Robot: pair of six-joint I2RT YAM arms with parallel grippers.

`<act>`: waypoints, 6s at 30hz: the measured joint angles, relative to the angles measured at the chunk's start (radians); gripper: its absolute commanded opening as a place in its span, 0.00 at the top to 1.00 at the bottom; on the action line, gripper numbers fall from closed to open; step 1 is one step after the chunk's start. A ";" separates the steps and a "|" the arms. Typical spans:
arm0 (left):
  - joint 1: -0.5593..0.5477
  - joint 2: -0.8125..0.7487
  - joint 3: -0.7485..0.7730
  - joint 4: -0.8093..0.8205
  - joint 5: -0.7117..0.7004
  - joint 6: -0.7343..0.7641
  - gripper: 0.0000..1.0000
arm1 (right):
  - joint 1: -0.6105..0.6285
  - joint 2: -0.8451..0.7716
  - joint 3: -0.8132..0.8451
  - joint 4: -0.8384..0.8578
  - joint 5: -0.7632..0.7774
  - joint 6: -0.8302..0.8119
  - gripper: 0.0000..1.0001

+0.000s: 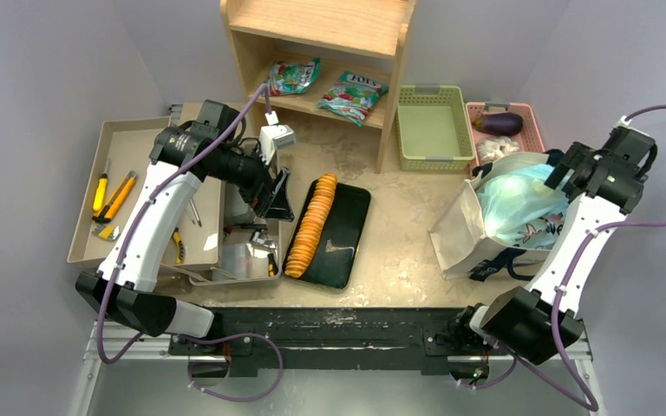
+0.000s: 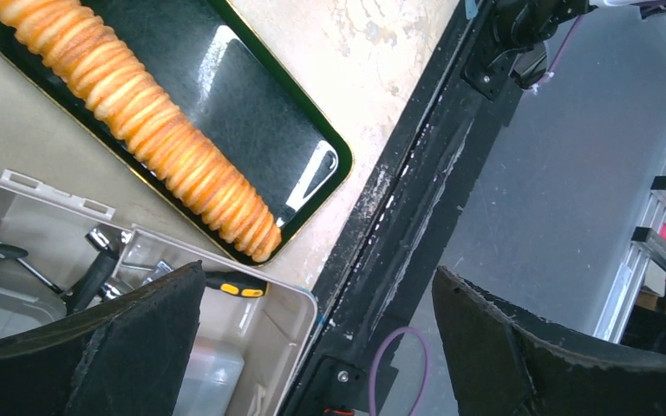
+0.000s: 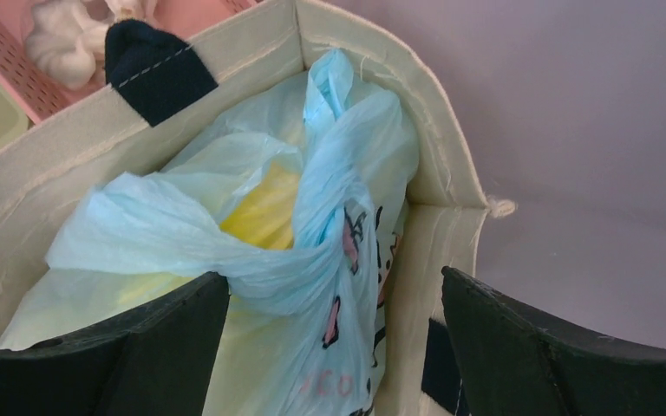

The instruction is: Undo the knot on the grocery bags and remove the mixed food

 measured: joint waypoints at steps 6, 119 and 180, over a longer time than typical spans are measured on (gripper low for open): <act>0.000 0.000 0.001 -0.031 0.007 0.000 0.00 | -0.085 0.026 -0.048 0.085 -0.154 0.022 0.01; -0.240 -0.348 -0.529 0.566 -0.008 -0.136 0.00 | 0.781 -0.275 -0.513 0.234 -0.594 -0.133 0.07; -0.726 -0.069 -0.508 1.060 -0.359 0.182 1.00 | 0.903 -0.092 -0.167 -0.059 -0.546 -0.226 0.47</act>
